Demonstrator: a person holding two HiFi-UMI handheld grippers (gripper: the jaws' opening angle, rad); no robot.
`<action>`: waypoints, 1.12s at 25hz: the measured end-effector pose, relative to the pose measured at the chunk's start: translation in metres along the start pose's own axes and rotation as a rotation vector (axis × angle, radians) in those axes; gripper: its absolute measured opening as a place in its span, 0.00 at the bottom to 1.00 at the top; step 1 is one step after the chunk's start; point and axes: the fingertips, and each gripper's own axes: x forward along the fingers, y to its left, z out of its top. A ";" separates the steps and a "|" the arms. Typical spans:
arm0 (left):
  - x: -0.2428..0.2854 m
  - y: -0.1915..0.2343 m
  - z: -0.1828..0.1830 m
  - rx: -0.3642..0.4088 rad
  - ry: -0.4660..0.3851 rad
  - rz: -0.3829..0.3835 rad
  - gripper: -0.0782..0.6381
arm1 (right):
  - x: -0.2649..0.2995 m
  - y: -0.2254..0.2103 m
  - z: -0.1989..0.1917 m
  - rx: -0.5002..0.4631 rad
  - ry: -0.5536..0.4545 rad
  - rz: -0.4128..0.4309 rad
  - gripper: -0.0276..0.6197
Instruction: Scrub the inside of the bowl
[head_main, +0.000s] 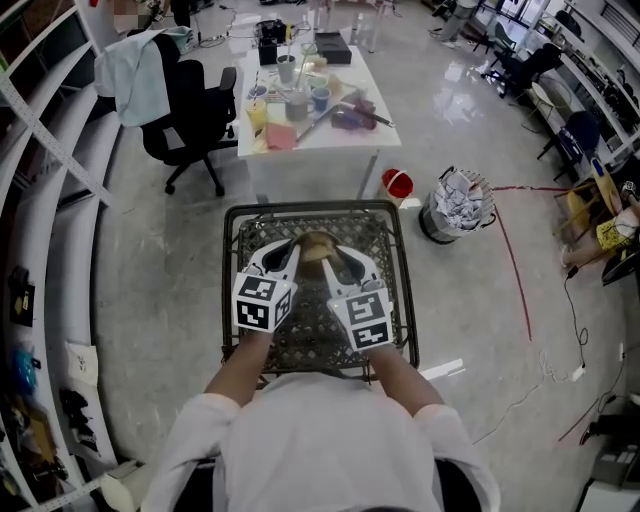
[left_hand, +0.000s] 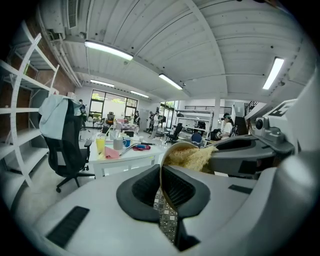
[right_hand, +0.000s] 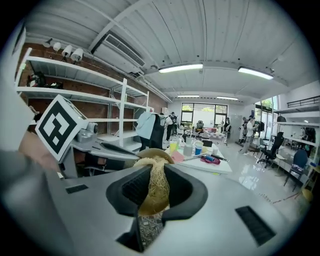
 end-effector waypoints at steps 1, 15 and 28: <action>0.000 0.001 0.000 -0.001 0.002 0.001 0.17 | -0.002 -0.005 -0.001 0.016 0.000 -0.012 0.18; 0.015 0.021 0.005 -0.039 -0.007 0.024 0.17 | -0.010 0.008 -0.031 0.066 0.055 0.014 0.18; 0.022 0.033 -0.009 -0.080 0.021 0.036 0.17 | -0.004 0.009 -0.029 0.095 0.027 0.033 0.18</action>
